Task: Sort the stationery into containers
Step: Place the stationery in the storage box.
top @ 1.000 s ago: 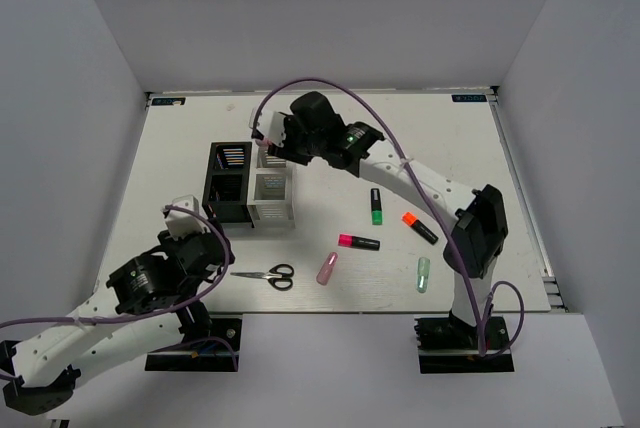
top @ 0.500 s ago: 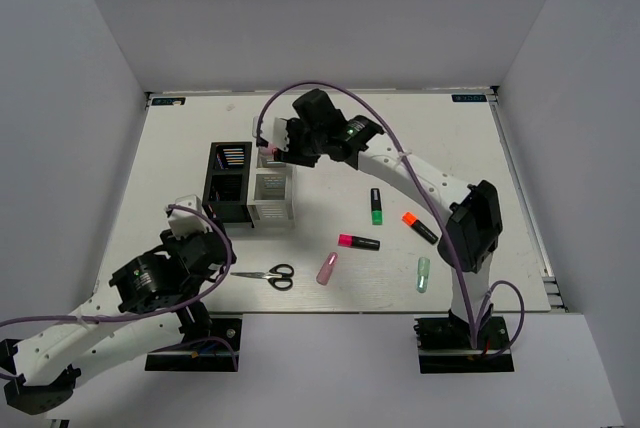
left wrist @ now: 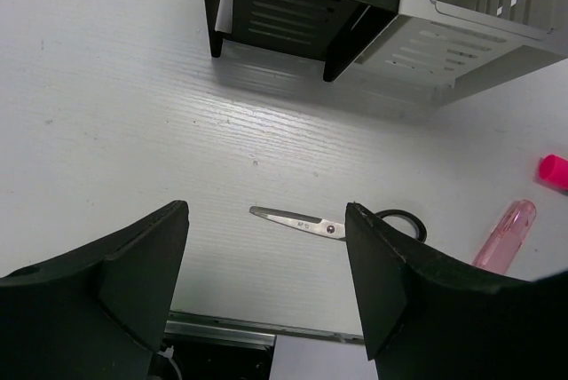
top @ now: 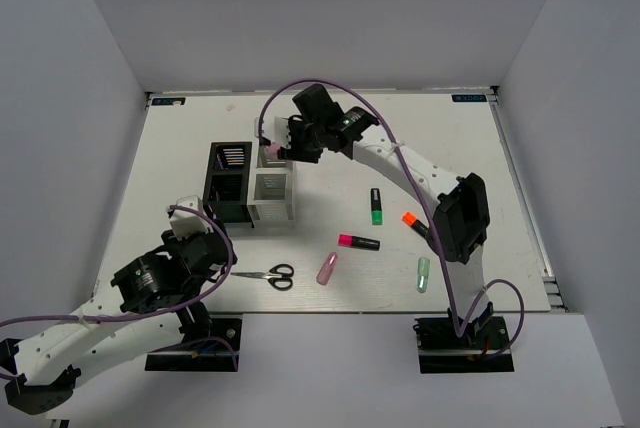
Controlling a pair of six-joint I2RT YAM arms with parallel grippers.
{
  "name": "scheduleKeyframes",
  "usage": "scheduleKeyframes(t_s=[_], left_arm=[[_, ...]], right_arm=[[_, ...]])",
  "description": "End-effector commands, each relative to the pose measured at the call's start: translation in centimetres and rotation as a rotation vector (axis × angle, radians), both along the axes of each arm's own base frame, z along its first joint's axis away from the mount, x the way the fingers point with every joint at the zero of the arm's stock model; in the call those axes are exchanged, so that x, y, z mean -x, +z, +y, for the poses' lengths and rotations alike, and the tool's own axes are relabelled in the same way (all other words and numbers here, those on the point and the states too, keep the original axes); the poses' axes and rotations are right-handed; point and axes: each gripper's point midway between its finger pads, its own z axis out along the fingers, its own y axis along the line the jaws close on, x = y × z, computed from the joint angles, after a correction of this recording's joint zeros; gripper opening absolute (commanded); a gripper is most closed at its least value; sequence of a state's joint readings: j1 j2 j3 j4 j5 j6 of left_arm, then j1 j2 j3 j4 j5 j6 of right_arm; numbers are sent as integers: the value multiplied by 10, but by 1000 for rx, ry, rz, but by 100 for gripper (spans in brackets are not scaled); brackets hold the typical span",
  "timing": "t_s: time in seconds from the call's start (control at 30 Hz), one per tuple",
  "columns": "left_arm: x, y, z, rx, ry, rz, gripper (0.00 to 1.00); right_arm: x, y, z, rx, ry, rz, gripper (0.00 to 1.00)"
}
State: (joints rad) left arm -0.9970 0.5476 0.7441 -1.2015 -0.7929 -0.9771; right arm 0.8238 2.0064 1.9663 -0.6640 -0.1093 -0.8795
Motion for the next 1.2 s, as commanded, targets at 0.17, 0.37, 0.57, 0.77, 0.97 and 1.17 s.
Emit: scheduleKeyframes(t_s=[0.17, 0.37, 0.57, 0.77, 0.97, 1.17], left_arm=[[1, -2, -1, 7, 1, 4, 82], [1, -2, 0, 6, 0, 6, 82], [2, -3, 0, 8, -2, 9, 82], [2, -2, -1, 16, -4, 9, 82], [2, -4, -7, 4, -39, 19, 68], [-3, -2, -45, -34, -199, 89, 0]], right_arm=[[7, 17, 8, -4, 105, -21, 16], [6, 14, 10, -2, 101, -14, 26], [-2, 20, 12, -31, 64, -49, 75], [-4, 29, 13, -68, 42, -57, 90], [-4, 72, 10, -194, -59, -78, 0], [44, 80, -32, -493, -390, 335, 90]])
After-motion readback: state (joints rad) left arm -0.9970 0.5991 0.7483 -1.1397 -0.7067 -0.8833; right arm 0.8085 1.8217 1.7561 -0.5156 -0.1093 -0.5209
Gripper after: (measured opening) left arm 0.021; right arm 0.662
